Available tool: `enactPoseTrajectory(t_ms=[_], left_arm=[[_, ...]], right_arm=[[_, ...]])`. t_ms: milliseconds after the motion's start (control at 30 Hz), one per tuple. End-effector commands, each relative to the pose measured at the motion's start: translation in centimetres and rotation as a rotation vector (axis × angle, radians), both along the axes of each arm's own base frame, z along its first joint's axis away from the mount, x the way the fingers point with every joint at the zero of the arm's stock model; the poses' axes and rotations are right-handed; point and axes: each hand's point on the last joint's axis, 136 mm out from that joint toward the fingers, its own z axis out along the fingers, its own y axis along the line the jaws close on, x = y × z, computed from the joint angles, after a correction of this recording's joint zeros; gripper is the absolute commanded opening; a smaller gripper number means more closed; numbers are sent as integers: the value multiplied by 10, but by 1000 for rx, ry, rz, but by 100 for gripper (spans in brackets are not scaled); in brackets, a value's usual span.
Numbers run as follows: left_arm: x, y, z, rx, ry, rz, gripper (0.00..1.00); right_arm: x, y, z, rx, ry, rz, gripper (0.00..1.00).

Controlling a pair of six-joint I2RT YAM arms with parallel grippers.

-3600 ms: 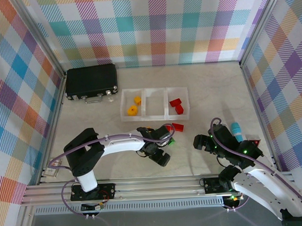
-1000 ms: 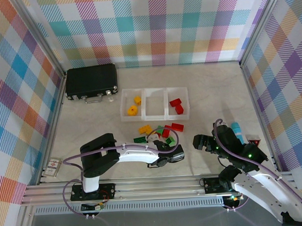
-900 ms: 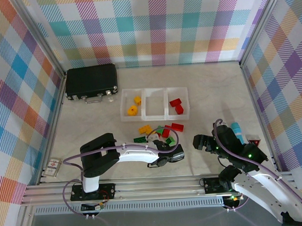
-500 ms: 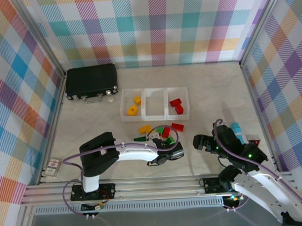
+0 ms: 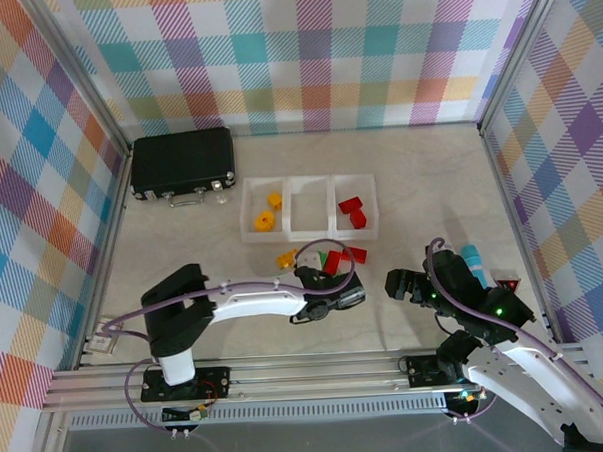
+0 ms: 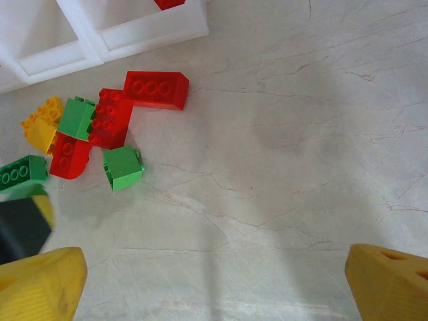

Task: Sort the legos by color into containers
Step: Pick up the lego from the middle-left of the table, then place the lego in the container.

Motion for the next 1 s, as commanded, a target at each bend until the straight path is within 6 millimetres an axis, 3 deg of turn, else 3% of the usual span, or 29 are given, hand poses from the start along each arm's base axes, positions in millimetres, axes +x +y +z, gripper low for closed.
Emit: enactPoseTrajectory(t_ms=[0, 133, 267, 433, 633, 800, 967], left_arm=[[30, 4, 69, 26, -110, -91, 21], [66, 2, 102, -16, -115, -158, 22], [105, 5, 113, -62, -110, -174, 23], [162, 6, 99, -89, -31, -192, 27], [205, -10, 82, -81, -23, -227, 28], [228, -1, 55, -140, 39, -163, 29], [232, 2, 36, -141, 76, -154, 34]], right_arm=[[2, -2, 3, -6, -13, -9, 99], [3, -3, 4, -12, -13, -14, 99], [3, -4, 6, -16, -13, -16, 99], [3, -4, 7, -20, -11, -16, 99], [4, -5, 8, -33, -7, -16, 99], [4, -5, 10, -39, -7, -12, 99], [4, -4, 7, -45, 0, -10, 99]])
